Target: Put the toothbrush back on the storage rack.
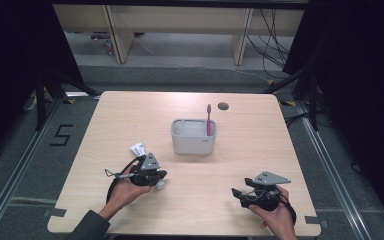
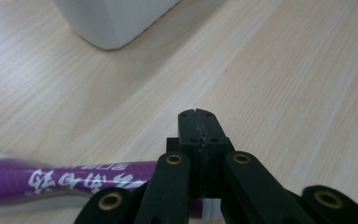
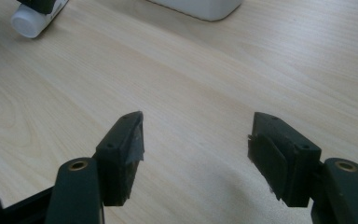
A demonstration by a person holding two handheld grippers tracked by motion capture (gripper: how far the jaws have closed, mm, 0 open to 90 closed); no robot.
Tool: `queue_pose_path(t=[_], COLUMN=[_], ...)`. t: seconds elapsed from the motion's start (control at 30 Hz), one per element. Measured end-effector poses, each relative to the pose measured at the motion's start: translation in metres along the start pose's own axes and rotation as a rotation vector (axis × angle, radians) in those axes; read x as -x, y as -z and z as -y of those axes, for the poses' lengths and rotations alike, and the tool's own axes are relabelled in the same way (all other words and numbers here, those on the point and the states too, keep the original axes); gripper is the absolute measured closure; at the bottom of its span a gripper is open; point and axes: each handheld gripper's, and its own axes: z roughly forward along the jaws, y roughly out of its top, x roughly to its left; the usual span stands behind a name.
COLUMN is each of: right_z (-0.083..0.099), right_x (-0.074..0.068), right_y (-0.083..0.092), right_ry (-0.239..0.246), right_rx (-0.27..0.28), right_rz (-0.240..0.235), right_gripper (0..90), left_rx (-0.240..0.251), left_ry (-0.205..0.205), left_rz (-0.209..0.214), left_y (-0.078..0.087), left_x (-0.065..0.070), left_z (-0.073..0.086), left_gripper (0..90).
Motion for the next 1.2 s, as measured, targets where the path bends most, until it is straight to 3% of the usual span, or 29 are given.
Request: queue_pose_path(t=[0.2,0.23,0.27,0.47,0.6,0.9,1.03,1.1,1.2], right_z=[0.0,0.0,0.0,0.0,0.0,-0.001,-0.001,-0.002,-0.001], right_x=[0.0,-0.003,-0.001,0.0,-0.003,-0.001,-0.001,0.0,0.001], right_y=[-0.001,-0.001,0.0,-0.001,-0.001,0.0,0.0,0.001,0.002], right_ry=[-0.003,-0.03,-0.001,-0.001,-0.029,-0.007,-0.016,-0.006,-0.012], right_rx=[-0.003,-0.008,-0.009,-0.002,-0.006,0.0,0.0,0.005,0.013], right_rz=[-0.004,-0.015,-0.006,-0.005,-0.017,-0.01,-0.019,-0.009,-0.009], right_gripper=[36.1,36.2,36.2,36.2,36.2,36.2,36.2,36.2,36.2], left_rx=[-0.017,-0.016,-0.013,-0.003,-0.008,-0.027,-0.01,0.002,-0.001], left_ry=[0.007,0.013,0.02,0.041,0.038,0.014,0.032,0.049,0.065], left_rz=[-0.02,-0.026,-0.029,-0.041,-0.045,-0.081,-0.08,-0.073,-0.085], left_y=[0.01,0.011,0.012,0.02,0.021,0.025,0.027,0.029,0.032], left_x=[-0.007,-0.008,-0.009,-0.016,-0.018,-0.022,-0.023,-0.023,-0.027], left_z=[0.013,0.014,0.016,0.023,0.023,0.025,0.024,0.021,0.014], left_gripper=[89.5,89.5,89.2,88.6,87.5,87.1,81.7,71.2,66.5])
